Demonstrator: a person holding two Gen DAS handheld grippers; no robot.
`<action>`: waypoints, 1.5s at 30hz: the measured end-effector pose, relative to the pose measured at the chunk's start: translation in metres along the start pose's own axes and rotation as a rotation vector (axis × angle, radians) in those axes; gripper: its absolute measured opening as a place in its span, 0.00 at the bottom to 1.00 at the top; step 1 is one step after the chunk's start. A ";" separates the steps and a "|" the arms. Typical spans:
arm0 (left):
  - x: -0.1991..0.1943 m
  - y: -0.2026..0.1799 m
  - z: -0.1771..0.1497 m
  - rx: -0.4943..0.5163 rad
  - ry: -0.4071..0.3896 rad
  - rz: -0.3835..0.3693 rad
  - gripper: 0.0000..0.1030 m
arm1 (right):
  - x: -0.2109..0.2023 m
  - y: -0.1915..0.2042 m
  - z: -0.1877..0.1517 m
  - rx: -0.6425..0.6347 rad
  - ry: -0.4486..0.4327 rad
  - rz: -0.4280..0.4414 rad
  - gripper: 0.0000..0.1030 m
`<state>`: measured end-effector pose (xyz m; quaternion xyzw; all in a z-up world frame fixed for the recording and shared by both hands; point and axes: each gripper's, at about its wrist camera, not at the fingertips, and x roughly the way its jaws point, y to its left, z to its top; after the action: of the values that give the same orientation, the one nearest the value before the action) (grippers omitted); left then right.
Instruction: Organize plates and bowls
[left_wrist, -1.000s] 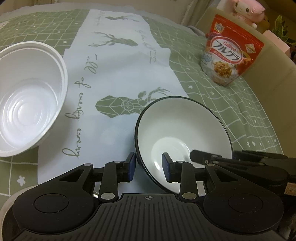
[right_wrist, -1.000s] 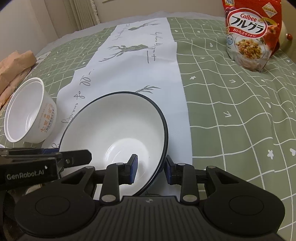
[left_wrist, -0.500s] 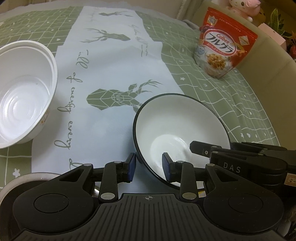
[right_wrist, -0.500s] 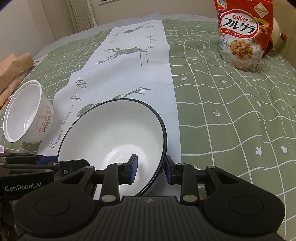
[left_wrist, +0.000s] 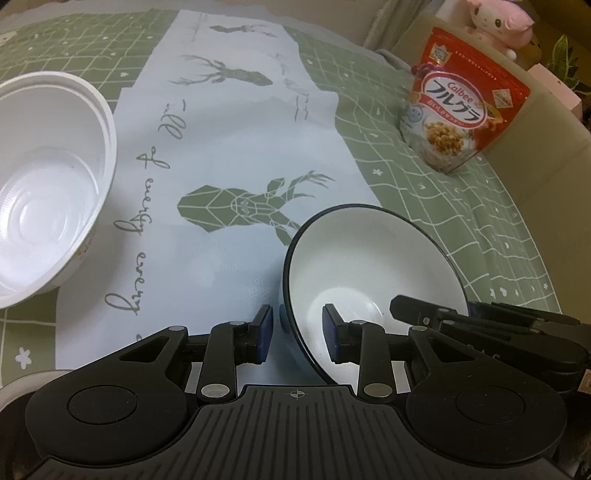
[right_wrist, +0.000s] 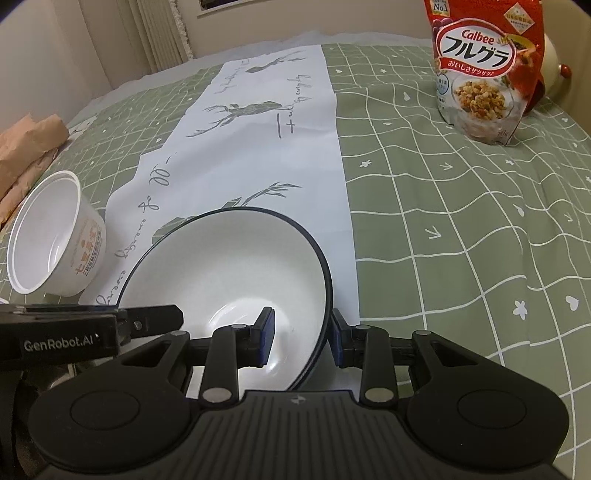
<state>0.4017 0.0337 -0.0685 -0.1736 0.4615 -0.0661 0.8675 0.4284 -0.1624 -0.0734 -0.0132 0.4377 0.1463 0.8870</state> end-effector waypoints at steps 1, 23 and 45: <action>0.002 0.001 0.000 -0.003 0.005 -0.002 0.32 | 0.001 0.000 0.001 0.002 0.000 0.002 0.31; 0.005 -0.005 0.000 0.029 0.004 0.025 0.29 | 0.006 -0.005 0.008 0.087 -0.004 0.096 0.31; -0.113 -0.043 -0.078 0.100 -0.083 -0.055 0.33 | -0.127 0.030 -0.052 0.024 -0.048 0.077 0.34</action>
<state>0.2759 0.0063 -0.0053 -0.1451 0.4163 -0.1056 0.8913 0.3071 -0.1730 -0.0034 0.0175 0.4183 0.1753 0.8910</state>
